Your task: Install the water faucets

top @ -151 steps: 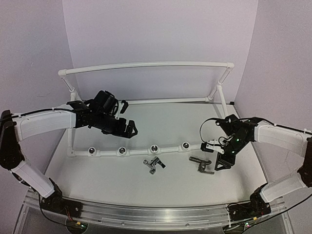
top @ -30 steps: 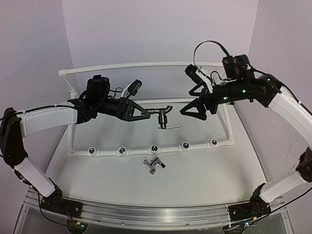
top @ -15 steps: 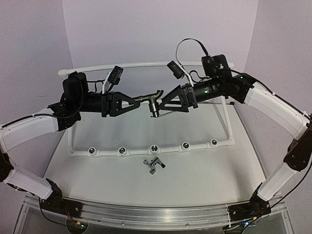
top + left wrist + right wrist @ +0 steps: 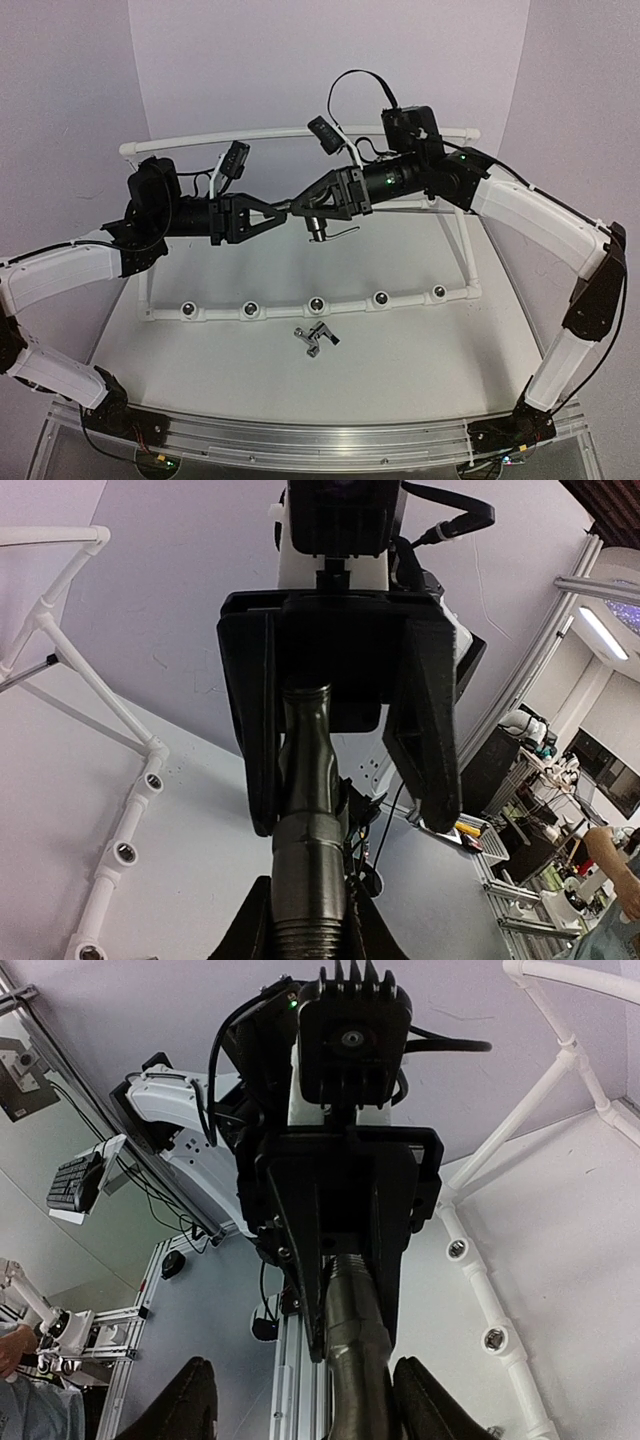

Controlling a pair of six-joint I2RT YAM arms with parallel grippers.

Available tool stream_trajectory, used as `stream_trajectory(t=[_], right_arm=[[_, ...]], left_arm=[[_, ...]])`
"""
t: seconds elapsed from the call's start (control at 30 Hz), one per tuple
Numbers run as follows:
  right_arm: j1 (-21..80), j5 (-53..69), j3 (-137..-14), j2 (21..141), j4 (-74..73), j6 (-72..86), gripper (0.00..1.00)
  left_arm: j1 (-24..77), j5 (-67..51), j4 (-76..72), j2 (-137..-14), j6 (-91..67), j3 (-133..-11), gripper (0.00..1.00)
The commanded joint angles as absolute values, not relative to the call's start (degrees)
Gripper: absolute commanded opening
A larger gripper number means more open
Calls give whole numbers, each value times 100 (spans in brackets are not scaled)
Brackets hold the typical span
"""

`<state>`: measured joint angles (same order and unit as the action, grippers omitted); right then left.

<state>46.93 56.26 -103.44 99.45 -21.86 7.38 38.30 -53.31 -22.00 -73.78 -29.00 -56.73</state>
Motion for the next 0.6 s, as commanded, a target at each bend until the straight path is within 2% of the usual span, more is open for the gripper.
stream_trajectory(t=[0.0, 0.27, 0.37, 0.43, 0.47, 0.53, 0.57], right_arm=[[4735, 5952, -10415, 10017, -1629, 1167, 42], [4749, 6129, -10130, 10040, -1291, 1480, 17], [4743, 6139, -10086, 10021, -1276, 1500, 12], [4742, 6153, -10071, 10011, -1274, 1501, 1], [4740, 6145, -10066, 10004, -1274, 1496, 0], [4740, 6106, -10080, 9989, -1283, 1491, 0], [4744, 6085, -10091, 9985, -1283, 1487, 0]], left_arm=[[3823, -5244, -2705, -7141, -2934, -5639, 0], [3823, -5252, -2815, -7143, -2940, -5581, 0], [3823, -5255, -2748, -7126, -2890, -5581, 0], [3823, -5243, -2696, -7115, -2865, -5589, 0], [3823, -5229, -2652, -7111, -2834, -5602, 0], [3823, -5129, -2545, -7098, -2764, -5603, 2], [3824, -5050, -2446, -7090, -2738, -5615, 11]])
